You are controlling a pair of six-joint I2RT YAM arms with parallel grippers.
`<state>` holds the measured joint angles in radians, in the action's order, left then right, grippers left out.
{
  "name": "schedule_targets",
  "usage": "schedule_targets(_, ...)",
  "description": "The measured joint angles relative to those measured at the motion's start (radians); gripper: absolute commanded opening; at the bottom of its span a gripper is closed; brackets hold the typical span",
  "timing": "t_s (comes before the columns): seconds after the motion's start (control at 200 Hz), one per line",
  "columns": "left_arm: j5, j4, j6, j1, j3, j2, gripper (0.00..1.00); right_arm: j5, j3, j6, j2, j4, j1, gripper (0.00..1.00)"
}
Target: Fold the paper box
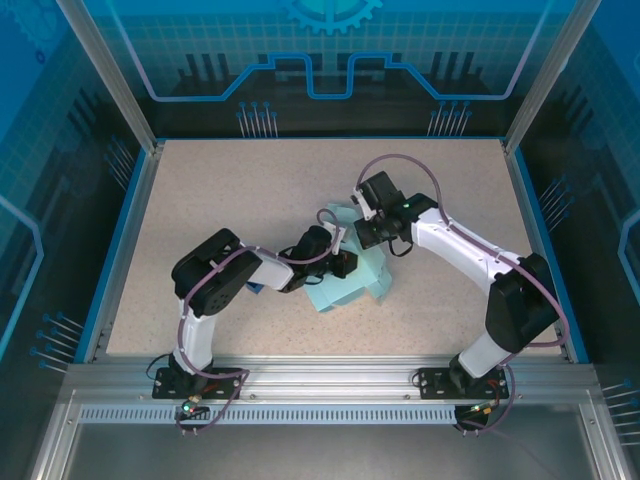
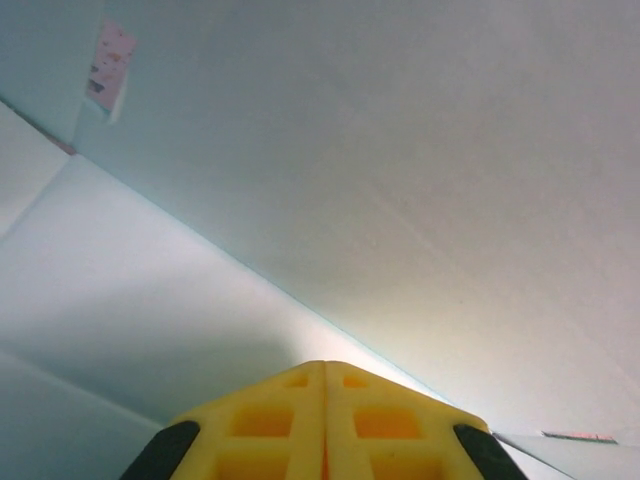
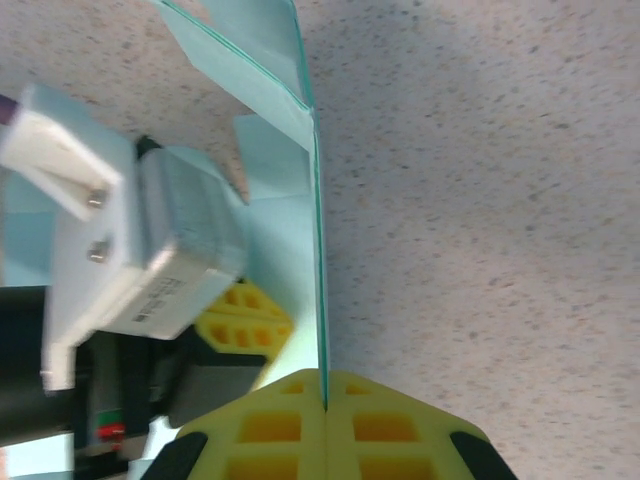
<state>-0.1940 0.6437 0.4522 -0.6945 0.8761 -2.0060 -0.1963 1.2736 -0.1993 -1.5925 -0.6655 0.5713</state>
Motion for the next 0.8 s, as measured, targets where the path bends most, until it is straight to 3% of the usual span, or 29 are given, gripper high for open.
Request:
schedule_targets(0.225,0.000,0.007,0.023,0.018,-0.010,0.017,0.15,-0.201,0.006,0.101,-0.018,0.002,0.040,0.00)
schedule_targets(0.47,-0.002,0.016,0.048,0.034,-0.022,0.043,0.30,-0.381,0.004,0.163,-0.055,0.048,0.087,0.00)
schedule_targets(0.605,-0.001,0.014,0.052,0.061,-0.063,0.097,0.39,-0.385,0.000,0.203,-0.056,0.071,0.082,0.00)
schedule_targets(0.8,-0.005,-0.019,0.048,0.133,-0.128,0.228,0.46,-0.244,-0.008,0.286,-0.037,0.083,0.030,0.00)
